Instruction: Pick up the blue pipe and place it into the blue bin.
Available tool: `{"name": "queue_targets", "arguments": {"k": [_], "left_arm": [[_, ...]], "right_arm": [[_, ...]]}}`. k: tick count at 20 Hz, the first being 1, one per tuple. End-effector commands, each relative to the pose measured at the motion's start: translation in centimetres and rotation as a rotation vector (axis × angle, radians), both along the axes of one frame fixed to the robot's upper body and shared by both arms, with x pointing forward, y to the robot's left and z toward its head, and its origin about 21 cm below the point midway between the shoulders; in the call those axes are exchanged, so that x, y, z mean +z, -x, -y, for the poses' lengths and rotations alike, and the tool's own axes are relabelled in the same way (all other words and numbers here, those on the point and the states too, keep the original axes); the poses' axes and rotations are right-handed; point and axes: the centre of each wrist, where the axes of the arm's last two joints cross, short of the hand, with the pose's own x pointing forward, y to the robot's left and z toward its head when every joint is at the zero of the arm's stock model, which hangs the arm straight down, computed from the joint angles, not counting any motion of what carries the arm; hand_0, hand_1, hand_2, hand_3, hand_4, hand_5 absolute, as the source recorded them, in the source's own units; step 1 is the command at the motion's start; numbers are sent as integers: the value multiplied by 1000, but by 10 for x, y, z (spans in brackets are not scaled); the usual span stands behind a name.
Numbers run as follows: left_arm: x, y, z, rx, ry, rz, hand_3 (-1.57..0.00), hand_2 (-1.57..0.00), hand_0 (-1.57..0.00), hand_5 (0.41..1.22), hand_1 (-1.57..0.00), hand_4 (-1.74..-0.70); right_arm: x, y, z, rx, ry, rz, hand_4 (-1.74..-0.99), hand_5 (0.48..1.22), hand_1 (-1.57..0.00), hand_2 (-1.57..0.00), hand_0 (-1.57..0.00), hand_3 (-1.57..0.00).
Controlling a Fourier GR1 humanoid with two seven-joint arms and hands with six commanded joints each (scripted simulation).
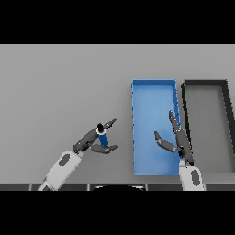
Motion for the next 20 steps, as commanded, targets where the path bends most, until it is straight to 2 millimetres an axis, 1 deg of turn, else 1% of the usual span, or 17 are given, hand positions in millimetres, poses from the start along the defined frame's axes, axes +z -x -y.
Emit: {"name": "queue_targets", "arguments": {"k": [1, 2, 3, 4, 5, 6, 7, 8, 9, 10, 12, 13, 15, 16, 17, 19, 20], "left_arm": [[-2, -3, 2, 0, 11, -19, -69, -79, 1, 566, 1, -1240], [-3, -1, 2, -1, 35, -12, -197, -208, -3, 607, -89, -1275], [-5, -1, 6, 5, 55, -38, -472, -390, -93, 730, -246, -1306], [-4, 1, 9, 9, 89, -48, -692, -626, -340, 828, -501, -1389], [-3, 2, 12, 14, 106, -50, -840, -815, -586, 906, -715, -1455], [-5, 3, 11, 4, 117, -50, -979, -966, -783, 969, -886, -1509], [-4, 6, 12, -3, 117, -47, -1098, -1087, -941, 1020, -1023, -1553], [-5, 6, 14, -7, 117, -42, -1183, -1184, -1067, 1060, -1133, -1589], [-5, 8, 15, -13, 116, -33, -1250, -1261, -1168, 1092, -1220, -1617], [-5, 10, 15, -16, 108, -18, -1306, -1323, -1248, 1118, -1290, -1639], [-3, 14, 18, -9, 120, -10, -1381, -1412, -1364, 1155, -1391, -1670], [1, 12, 20, -6, 133, -2, -1404, -1444, -1406, 1168, -1427, -1681], [11, 9, 26, -20, 162, 37, -1430, -1490, -1465, 1187, -1479, -1698], [18, 8, 33, -33, 188, 65, -1440, -1506, -1486, 1194, -1497, -1705], [27, 7, 37, -47, 209, 89, -1445, -1519, -1503, 1199, -1512, -1710], [39, 5, 41, -68, 240, 124, -1449, -1538, -1528, 1207, -1533, -1717], [46, 3, 46, -82, 241, 123, -1450, -1544, -1536, 1210, -1541, -1719]], "right_arm": [[1, -1, -1, 4, -2, -8, -1322, 664, 1, 1, 1, 1], [-1, 0, 1, 3, 2, -16, -1320, 664, 1, 1, 1, 1], [1, -4, 4, -2, 3, -18, -1319, 663, 1, 1, 1, 1], [1, -4, -1, 5, -1, -8, -1322, 666, 1, 1, 1, 1], [2, -3, -2, 6, 5, -1, -1319, 666, 1, 1, 1, 1], [0, -1, -1, 2, 15, -5, -1313, 665, 1, 1, 1, 1], [0, 0, 1, 0, 21, -7, -1309, 664, 1, 1, 1, 1], [-2, -4, 0, -1, 17, -20, -1310, 665, 1, 1, 1, 1], [2, -5, 2, -2, 21, -6, -1307, 666, 1, 1, 1, 1], [2, -5, -1, 4, 23, -8, -1302, 666, 1, 1, 1, 1], [2, -6, -1, 12, 31, 0, -1288, 664, 1, 1, 1, 1], [-1, -5, -4, 13, 34, -1, -1281, 663, 1, 1, 1, 1], [0, -6, -1, 7, 24, -12, -1279, 656, 1, 1, 1, 1], [0, -7, 0, 6, 24, -8, -1279, 657, 1, 1, 1, 1], [-1, -8, -3, 14, 28, -10, -1280, 660, 1, 1, 1, 1], [0, -7, 1, 6, 50, 0, -1275, 666, 1, 1, 1, 1], [-1, -8, -1, 12, 48, 3, -1277, 673, 1, 1, 1, 1]]}}
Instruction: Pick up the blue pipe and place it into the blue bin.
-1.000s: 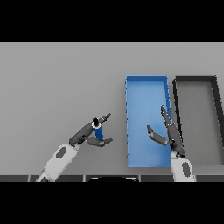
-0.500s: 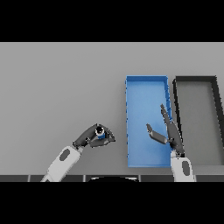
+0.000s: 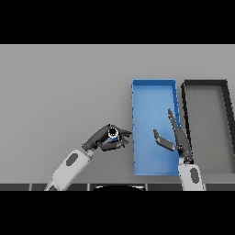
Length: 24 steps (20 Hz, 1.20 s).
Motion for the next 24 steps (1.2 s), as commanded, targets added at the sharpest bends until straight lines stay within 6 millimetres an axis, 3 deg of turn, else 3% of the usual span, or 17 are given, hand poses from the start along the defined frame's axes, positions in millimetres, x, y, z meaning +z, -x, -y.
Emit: {"name": "queue_targets", "arguments": {"k": [1, 5, 16, 20, 24], "left_arm": [[6, 0, 4, -9, 6, 5, -1450, -1550, -1543, 1212, -1547, -1720], [25, 4, 13, -51, 6, 10, -1447, -1562, -1560, 1217, -1561, -1725], [30, 3, 10, -47, -44, -3, -1441, -1570, -1570, 1220, -1570, -1730], [30, 3, 10, -50, -34, 2, -1441, -1571, -1571, 1221, -1571, -1731], [28, 4, 13, -58, -44, 5, -1443, -1571, -1571, 1221, -1571, -1731]], "right_arm": [[-1, -1, -1, 3, 4, 2, -1278, 678, 1, 1, 1, 1], [-3, 4, 0, 8, 9, 2, -1274, 686, 1, 1, 1, 1], [-4, -2, 6, 52, 11, 25, -1229, 687, 1, 1, 1, 1], [20, -7, 15, 186, -151, 73, -1231, 620, 1, 1, 1, 1], [66, -11, 16, 403, -254, 64, -1292, 525, 1, 1, 1, 1]]}}
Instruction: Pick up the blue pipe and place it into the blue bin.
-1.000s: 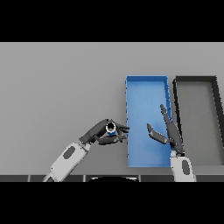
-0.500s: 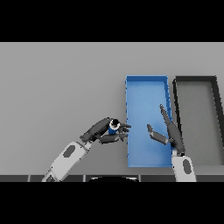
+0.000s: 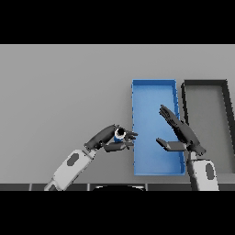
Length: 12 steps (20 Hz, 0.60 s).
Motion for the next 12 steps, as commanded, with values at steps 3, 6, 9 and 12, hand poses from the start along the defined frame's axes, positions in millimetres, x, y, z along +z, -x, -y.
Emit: {"name": "queue_targets", "arguments": {"k": [3, 6, 9, 12], "left_arm": [[2, -2, 0, 3, -3, 9, -1443, -1571, -1571, 1221, -1571, -1731], [5, -6, 1, 4, -21, 11, -1442, -1571, -1571, 1221, -1571, -1730], [3, -4, -2, 0, -31, 20, -1440, -1571, -1571, 1221, -1571, -1730], [4, -4, 0, -11, -16, 13, -1439, -1571, -1571, 1221, -1571, -1730]], "right_arm": [[36, -8, -17, 192, 39, 23, -1331, 507, 1, 1, 1, 1], [64, -10, -34, 339, 81, 69, -1340, 499, 1, 1, 1, 1], [82, -15, -55, 428, 130, 95, -1328, 486, 1, 1, 1, 1], [89, -23, -76, 501, 175, 121, -1318, 490, 1, 1, 1, 1]]}}
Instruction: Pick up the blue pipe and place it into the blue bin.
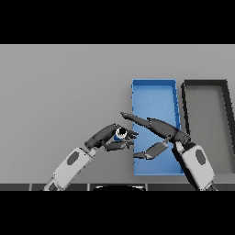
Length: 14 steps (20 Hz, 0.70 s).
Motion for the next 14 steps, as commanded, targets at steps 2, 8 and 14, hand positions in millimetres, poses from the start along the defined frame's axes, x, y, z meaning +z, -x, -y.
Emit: {"name": "queue_targets", "arguments": {"k": [2, 8, 14], "left_arm": [[-2, 4, -1, -19, 22, 18, -1469, -1571, -1571, 1221, -1571, -1670], [-5, -3, -1, -35, -1, 17, -1544, -1571, -1571, 1221, -1571, -1510], [-3, -4, 1, -5, -48, 30, -1190, -1571, -1571, 1221, -1571, -1603]], "right_arm": [[4, -3, -12, 49, 13, 19, -1288, 502, 1, 1, 1, 1], [6, -15, -53, 120, 67, 27, -1218, 509, 1, 1, 1, 1], [11, -28, -80, 177, 128, 10, -1348, 477, -299, -308, -264, -252]]}}
